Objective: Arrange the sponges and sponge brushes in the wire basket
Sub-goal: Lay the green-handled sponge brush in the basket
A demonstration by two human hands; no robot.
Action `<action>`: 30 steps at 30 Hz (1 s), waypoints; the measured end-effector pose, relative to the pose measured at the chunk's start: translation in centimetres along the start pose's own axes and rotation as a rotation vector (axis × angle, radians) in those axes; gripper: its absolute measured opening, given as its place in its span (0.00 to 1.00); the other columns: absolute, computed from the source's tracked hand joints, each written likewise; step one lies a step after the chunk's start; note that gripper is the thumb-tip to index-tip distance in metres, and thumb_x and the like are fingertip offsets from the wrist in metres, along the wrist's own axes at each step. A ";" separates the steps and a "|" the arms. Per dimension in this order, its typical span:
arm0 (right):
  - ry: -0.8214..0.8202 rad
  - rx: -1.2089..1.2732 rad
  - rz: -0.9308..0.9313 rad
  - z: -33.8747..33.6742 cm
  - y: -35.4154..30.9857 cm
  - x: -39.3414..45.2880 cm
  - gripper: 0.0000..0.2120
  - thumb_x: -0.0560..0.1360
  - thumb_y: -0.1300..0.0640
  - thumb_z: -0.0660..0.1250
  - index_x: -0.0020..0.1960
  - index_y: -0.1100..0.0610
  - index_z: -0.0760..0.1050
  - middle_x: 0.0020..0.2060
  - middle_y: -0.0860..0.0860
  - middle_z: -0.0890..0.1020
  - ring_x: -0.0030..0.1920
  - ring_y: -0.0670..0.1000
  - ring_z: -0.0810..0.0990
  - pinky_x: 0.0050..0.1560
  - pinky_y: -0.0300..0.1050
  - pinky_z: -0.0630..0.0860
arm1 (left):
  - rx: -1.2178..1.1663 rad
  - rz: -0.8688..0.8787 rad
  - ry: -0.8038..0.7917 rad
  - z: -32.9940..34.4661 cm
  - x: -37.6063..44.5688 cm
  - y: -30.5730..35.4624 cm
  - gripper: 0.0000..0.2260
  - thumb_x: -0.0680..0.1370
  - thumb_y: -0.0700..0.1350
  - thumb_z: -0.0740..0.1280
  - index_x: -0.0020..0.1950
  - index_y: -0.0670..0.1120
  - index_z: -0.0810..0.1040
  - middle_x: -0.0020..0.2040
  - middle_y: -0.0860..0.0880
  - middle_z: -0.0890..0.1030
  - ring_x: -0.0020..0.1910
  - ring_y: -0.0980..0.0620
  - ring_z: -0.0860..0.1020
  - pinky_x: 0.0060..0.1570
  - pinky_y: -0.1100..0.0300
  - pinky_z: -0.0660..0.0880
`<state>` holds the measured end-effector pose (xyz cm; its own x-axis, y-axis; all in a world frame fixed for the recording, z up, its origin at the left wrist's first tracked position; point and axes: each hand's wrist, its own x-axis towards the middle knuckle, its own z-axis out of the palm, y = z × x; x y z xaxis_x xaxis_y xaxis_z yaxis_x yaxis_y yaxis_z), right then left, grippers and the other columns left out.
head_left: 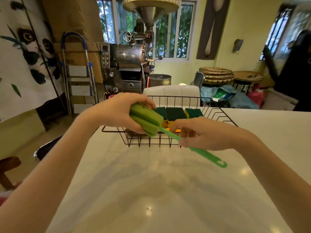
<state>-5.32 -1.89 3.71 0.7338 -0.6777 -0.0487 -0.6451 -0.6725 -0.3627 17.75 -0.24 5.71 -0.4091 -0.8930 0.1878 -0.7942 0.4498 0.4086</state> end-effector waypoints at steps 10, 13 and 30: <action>0.348 0.745 0.043 -2.7 3.0 0.1 0.08 0.74 0.63 0.64 0.49 0.52 0.72 0.36 0.51 0.81 0.37 0.50 0.83 0.32 0.44 0.81 | -0.678 0.073 0.361 0.4 6.1 2.0 0.37 0.63 0.52 0.69 0.69 0.56 0.59 0.66 0.52 0.70 0.62 0.55 0.72 0.61 0.56 0.70; 0.544 1.005 0.020 -2.5 3.1 0.7 0.08 0.73 0.65 0.65 0.48 0.54 0.72 0.35 0.52 0.84 0.37 0.52 0.85 0.34 0.47 0.82 | -0.813 -0.017 0.159 2.1 7.1 1.5 0.24 0.69 0.57 0.67 0.63 0.61 0.65 0.66 0.54 0.71 0.61 0.56 0.73 0.59 0.59 0.71; 0.414 0.605 0.301 -1.2 2.6 1.5 0.08 0.73 0.52 0.67 0.50 0.53 0.78 0.42 0.50 0.85 0.43 0.47 0.83 0.42 0.38 0.80 | -0.363 -0.113 -0.200 2.1 6.2 -1.4 0.11 0.74 0.39 0.64 0.54 0.48 0.78 0.48 0.50 0.84 0.46 0.57 0.82 0.48 0.68 0.77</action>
<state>-6.18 -5.02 3.75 0.3308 -0.9401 0.0822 -0.4883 -0.2450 -0.8375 15.39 -6.42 4.44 -0.4363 -0.8990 -0.0381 -0.6438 0.2823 0.7112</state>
